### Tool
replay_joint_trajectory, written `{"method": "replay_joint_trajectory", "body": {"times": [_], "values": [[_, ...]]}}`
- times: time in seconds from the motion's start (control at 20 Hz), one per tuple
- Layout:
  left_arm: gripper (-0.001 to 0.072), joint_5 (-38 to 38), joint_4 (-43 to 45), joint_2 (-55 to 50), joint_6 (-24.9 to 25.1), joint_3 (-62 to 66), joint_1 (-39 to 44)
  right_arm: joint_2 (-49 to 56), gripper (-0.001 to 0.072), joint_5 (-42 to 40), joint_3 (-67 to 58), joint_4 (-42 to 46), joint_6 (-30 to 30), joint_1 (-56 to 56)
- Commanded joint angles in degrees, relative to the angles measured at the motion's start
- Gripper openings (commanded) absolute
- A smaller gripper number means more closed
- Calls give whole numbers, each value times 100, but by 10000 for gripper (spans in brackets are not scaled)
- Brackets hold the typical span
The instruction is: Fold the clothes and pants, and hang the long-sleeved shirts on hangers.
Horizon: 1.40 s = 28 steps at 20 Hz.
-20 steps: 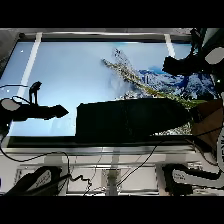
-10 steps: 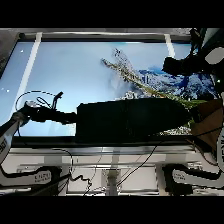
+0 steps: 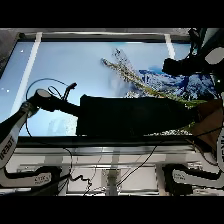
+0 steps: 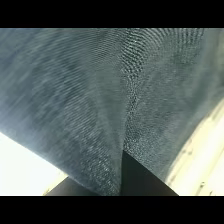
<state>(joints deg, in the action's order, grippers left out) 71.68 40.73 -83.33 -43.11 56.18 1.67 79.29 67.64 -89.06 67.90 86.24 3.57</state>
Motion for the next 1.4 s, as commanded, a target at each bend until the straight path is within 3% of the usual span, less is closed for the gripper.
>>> {"method": "replay_joint_trajectory", "body": {"times": [0.0, 0.15, 0.2, 0.45, 0.55, 0.7, 0.85, 1.0, 1.25, 1.35], "values": [[23, 966, 1095, 522, -1259, 1147, 44, 7, 72, 219, 173, -33, -575, -162], [23, 1086, 1333, 957, -2800, 1888, -42, 114, 72, 125, 732, -79, -588, -667], [23, 1084, 1281, 1064, -3086, 2065, -66, 190, 72, -31, 938, -133, -588, -898], [24, 1036, 1043, 1421, -3233, 2286, -76, 1029, 71, -1572, 1502, -1300, -575, -2632], [24, 938, 820, 1440, -3425, 2286, -83, 1377, 70, -2535, 1499, -1808, -562, -3394], [24, 573, 426, 1440, -3495, 2286, -81, 1792, 69, -3762, 1447, -1954, 9, -4186], [24, -170, 55, 1440, -3493, 2286, -26, 1893, 70, -3705, 1281, -1786, 28, -4245], [24, -599, 55, 1353, -3491, 2286, 286, 1633, 71, -2885, 1167, -1167, 31, -3665], [23, -1493, -87, 431, -3495, 2286, 1635, 269, 72, -1860, 1167, -892, 28, -1897], [23, -2122, -835, -136, -3488, 2288, 2332, -391, 72, -1860, 1167, -815, 20, -1276]]}}
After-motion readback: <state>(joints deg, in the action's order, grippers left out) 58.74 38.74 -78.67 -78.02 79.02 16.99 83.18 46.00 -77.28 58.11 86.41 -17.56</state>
